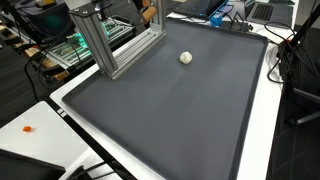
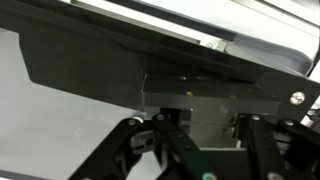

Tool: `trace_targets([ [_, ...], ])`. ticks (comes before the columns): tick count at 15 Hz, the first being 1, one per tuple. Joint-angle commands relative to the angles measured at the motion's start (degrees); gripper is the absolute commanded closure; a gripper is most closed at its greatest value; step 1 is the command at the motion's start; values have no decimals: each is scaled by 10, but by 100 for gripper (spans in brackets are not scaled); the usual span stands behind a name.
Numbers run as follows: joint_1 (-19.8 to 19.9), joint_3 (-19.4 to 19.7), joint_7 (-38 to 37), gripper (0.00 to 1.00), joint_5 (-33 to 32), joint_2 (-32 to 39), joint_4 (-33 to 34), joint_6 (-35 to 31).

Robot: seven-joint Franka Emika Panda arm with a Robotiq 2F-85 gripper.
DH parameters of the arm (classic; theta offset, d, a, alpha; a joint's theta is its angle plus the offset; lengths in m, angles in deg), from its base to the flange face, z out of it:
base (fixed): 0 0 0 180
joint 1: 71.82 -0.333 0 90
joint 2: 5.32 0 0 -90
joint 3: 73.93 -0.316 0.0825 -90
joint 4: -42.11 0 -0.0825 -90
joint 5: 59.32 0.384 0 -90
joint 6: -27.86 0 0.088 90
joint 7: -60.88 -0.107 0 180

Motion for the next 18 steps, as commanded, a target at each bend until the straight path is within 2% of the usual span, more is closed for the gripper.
trace_targets([
  [1,1,-1,-7,70,-10,2,-8,5],
  [14,24,-15,-76,70,-27,22,25,31],
  [15,26,-16,-81,20,-27,24,27,38],
  [16,27,-15,-87,20,-25,26,31,43],
  [17,30,-15,-92,13,-29,27,34,49],
  [18,33,-15,-99,20,-30,27,36,55],
])
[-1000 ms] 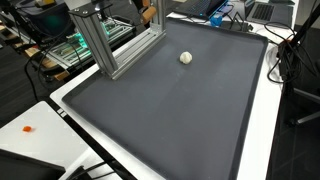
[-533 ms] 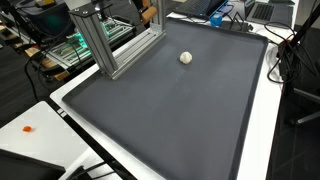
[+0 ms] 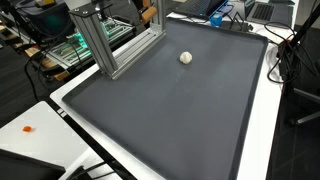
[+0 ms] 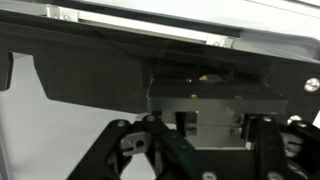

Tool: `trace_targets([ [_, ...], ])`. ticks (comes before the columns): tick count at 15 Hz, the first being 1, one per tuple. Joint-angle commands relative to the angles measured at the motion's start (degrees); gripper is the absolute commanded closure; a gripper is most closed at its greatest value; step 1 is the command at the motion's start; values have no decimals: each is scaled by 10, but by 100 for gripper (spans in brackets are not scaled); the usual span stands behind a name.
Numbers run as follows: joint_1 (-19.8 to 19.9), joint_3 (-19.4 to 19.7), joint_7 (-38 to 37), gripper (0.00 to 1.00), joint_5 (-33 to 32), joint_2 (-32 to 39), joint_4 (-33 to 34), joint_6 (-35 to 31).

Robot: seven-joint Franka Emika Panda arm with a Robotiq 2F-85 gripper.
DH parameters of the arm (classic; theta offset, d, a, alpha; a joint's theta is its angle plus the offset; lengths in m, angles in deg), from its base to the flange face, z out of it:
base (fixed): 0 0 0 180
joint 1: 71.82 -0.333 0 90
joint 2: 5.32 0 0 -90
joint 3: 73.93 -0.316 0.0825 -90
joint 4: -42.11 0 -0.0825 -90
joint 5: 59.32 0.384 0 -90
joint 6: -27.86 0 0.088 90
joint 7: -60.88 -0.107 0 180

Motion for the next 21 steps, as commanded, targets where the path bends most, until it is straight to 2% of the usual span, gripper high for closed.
trace_targets([
  [1,18,-4,-25,38,-15,5,18,35],
  [2,21,-5,-29,45,-16,4,20,36],
  [3,20,-5,-32,46,-13,5,22,38],
  [7,16,-11,-46,76,-4,9,29,44],
  [13,20,-12,-54,77,-11,12,32,40],
  [21,33,-12,-48,77,-38,33,87,10],
])
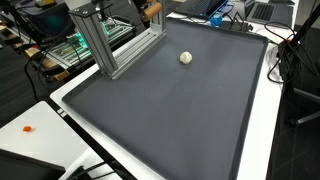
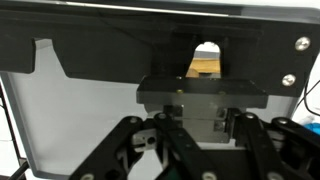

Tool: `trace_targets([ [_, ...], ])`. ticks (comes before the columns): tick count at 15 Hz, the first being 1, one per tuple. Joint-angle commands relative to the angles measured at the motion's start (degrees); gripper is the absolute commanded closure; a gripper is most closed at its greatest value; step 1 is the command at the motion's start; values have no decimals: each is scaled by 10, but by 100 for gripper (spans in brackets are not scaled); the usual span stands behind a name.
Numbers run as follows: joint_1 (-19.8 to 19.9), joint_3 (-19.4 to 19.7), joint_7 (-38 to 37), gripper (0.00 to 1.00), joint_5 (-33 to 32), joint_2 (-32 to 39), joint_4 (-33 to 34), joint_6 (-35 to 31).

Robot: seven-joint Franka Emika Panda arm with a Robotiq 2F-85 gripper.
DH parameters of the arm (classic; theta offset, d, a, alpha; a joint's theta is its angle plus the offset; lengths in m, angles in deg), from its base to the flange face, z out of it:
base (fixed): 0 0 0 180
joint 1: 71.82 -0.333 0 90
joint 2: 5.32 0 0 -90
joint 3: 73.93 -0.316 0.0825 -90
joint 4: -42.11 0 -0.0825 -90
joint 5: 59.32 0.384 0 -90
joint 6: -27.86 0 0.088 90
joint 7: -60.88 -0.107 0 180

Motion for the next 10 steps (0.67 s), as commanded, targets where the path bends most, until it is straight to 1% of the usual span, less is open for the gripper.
trace_targets([
  [1,17,0,2,77,-28,23,38,-12],
  [4,27,-6,-12,77,-40,53,57,-49],
  [7,37,-15,-29,77,-58,90,66,-113],
  [9,38,-17,-23,77,-76,120,70,-156],
  [10,27,-5,-16,52,-58,90,55,-127],
])
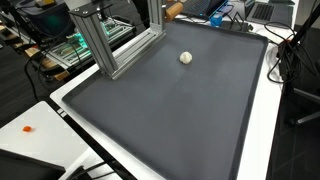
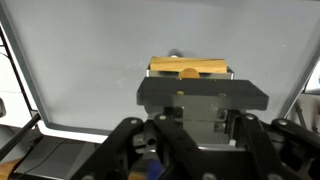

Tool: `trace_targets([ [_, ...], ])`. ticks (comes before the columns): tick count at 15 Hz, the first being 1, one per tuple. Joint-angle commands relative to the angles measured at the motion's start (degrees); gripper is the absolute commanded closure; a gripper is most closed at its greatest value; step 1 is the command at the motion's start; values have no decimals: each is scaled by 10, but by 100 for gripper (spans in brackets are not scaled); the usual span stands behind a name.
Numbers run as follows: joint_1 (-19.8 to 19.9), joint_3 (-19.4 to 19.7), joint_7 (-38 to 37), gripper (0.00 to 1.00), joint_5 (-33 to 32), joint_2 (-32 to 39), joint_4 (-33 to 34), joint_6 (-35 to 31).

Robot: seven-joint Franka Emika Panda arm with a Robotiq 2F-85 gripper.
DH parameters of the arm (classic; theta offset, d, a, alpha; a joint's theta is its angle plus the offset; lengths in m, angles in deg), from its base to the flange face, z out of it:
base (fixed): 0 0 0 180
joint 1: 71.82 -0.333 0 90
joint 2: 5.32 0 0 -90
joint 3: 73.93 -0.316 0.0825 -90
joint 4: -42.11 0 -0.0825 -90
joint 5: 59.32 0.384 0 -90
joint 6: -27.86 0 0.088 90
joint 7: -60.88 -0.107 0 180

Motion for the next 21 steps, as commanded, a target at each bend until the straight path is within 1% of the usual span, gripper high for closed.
trace_targets([
  [1,-3,2,-2,52,-7,14,4,-13],
  [3,-3,2,-2,52,-10,32,9,-22],
  [6,-2,1,-2,52,-11,37,14,-22],
  [7,-4,2,2,77,-10,40,10,-33],
  [10,-6,-1,-4,77,-5,73,-2,-88],
  [13,4,-7,-15,77,-26,117,-9,-144],
  [15,10,-7,-24,77,-40,146,-8,-168],
  [17,15,-6,-37,77,-56,172,-5,-178],
  [21,25,-3,-87,77,-103,212,6,-178],
])
